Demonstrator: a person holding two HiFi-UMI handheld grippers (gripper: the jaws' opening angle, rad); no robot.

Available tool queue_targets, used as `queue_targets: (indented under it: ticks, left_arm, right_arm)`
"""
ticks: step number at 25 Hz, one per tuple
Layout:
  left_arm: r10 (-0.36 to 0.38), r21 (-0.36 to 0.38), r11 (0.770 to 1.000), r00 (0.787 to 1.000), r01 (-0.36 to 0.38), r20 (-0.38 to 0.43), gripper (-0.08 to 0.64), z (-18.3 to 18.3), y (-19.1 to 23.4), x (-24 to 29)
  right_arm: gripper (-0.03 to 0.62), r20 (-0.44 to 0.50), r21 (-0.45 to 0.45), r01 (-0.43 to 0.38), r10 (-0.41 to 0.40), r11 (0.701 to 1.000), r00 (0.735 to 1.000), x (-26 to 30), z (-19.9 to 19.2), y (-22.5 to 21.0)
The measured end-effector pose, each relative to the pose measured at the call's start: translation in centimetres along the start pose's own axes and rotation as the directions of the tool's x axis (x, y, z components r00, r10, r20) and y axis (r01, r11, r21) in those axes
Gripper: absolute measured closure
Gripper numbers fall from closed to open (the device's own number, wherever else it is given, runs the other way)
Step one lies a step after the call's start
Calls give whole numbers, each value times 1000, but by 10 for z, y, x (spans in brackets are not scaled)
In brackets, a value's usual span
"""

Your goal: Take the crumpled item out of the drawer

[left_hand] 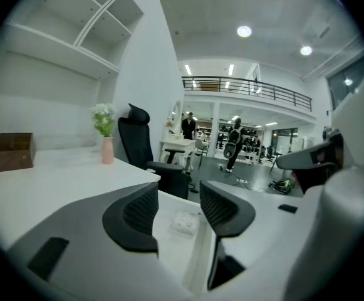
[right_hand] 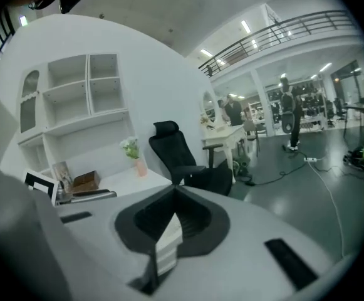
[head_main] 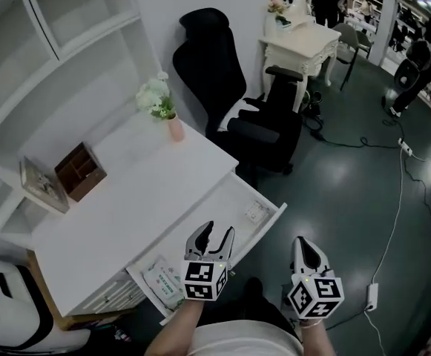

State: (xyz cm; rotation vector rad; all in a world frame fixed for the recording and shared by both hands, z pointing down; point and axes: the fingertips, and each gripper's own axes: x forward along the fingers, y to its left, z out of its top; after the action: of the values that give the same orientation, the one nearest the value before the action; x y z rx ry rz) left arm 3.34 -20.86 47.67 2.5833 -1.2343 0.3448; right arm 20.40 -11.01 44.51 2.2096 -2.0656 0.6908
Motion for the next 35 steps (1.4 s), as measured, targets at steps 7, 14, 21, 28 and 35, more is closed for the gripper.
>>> queue_targets:
  ticks: [7,14,21,28,35]
  left_arm:
    - [202,-49,978,978,-205,-60,370,-22,55,-9]
    - [333,-98,933,934,-347,-132,370,-54,88,-27]
    - [413,-140,884,885,-446,-214,365,-85,108,-44]
    - [433,-156,859,855,-488,-286,364,-115,120,-39]
    - [393,-135,875,844,-465,-365,364,-141,128,-14]
  right_arm:
    - [591,-83,-19,-178,176,984,981,54,2,26]
    - [591,-184,-50,-323,309,945,933,92,-14,60]
    - [591,-268,-66,-421,390,905,881,110,-34,86]
    - [591,-333,-63,-461,416,885,846,120,-53,93]
    - [591,-364,-53,-446,399,893,841,126,-63,82]
